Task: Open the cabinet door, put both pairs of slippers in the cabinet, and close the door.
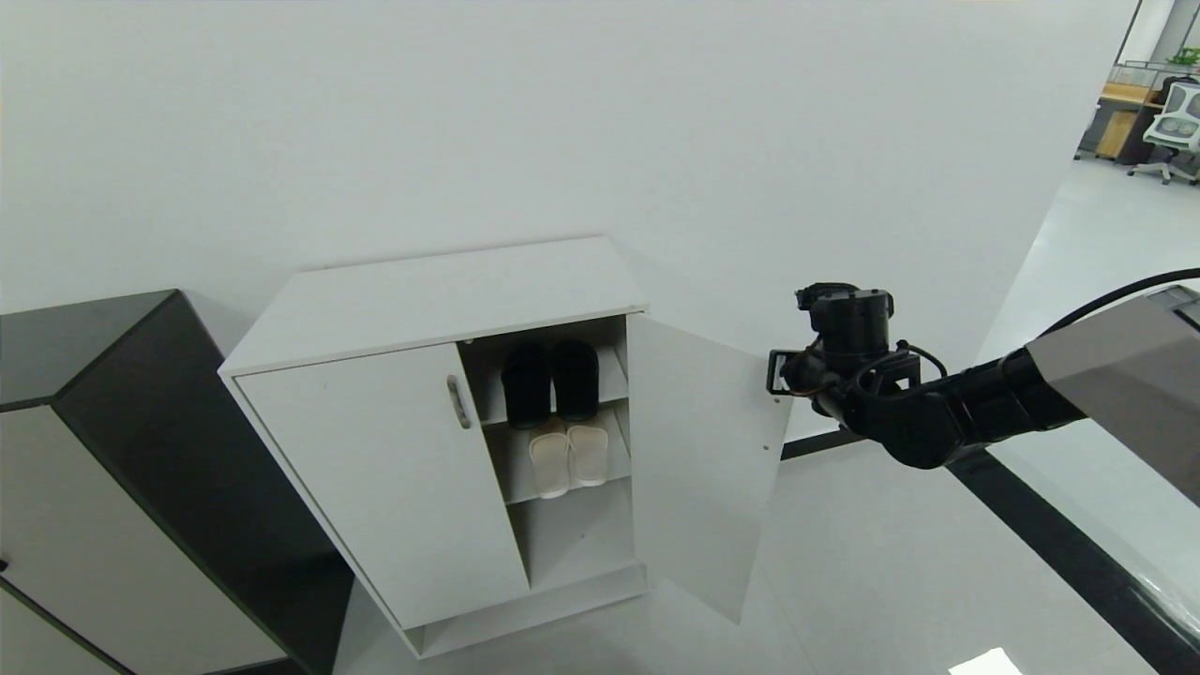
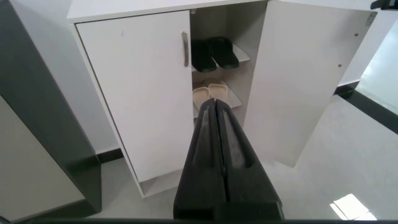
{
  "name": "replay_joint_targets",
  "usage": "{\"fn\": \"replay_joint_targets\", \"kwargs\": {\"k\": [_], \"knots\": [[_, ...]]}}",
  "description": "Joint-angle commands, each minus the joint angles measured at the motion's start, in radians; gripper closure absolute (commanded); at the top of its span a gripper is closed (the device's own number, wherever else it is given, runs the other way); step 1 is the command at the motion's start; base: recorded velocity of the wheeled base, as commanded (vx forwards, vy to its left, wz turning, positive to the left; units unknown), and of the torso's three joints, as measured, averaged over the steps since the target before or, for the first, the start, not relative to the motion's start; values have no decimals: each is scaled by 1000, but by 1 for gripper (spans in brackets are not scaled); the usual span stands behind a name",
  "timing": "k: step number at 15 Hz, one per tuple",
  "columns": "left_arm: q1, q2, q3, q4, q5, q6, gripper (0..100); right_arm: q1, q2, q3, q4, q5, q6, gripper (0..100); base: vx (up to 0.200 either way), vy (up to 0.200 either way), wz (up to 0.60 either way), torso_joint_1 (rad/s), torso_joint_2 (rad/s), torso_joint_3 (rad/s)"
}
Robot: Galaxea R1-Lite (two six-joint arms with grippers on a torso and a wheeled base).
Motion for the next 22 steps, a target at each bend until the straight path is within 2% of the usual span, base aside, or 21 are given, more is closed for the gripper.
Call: {"fn": "replay_joint_targets", "kwargs": {"k": [1, 4, 9, 12, 14, 22], "knots": [[0, 0, 0, 0, 0, 0, 100, -1, 5, 1, 0, -1, 0, 100, 0, 0, 0, 0, 0, 0], [0, 0, 0, 0, 0, 0, 100, 4, 0, 7, 0, -1, 0, 100, 0, 0, 0, 0, 0, 0], [0, 0, 0, 0, 0, 0, 100, 53, -62, 107, -12, -2, 1, 100, 0, 0, 0, 0, 0, 0], [0, 0, 0, 0, 0, 0, 100, 190, -196, 297, -91, -7, -2, 100, 0, 0, 0, 0, 0, 0], [0, 0, 0, 0, 0, 0, 100, 256, -257, 357, -92, -10, -2, 100, 0, 0, 0, 0, 0, 0], [0, 0, 0, 0, 0, 0, 100, 260, -273, 426, -146, -4, -42, 100, 0, 0, 0, 0, 0, 0]]}}
